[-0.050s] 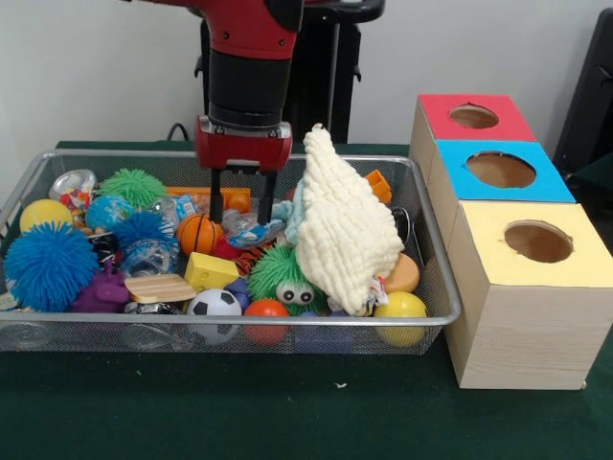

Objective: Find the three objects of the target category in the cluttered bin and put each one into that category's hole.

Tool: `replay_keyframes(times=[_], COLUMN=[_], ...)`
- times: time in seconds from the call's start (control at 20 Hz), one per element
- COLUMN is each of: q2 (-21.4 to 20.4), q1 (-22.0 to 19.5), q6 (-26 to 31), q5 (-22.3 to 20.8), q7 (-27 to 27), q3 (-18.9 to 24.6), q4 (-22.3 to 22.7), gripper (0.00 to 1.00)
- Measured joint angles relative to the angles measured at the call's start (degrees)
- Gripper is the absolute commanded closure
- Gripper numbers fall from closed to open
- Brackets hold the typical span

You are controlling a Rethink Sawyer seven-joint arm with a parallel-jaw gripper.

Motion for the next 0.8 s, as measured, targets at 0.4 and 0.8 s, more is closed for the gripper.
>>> replay_keyframes(times=[0.4,0.8], q2=[1.87,2.53], q1=[-0.47,-1.52], q6=[-0.01,-0.01], q5=[0.19,0.52], q7=[0.0,0.0], q3=[0.0,0.01], q4=[0.15,0.21], gripper=[0.0,0.0])
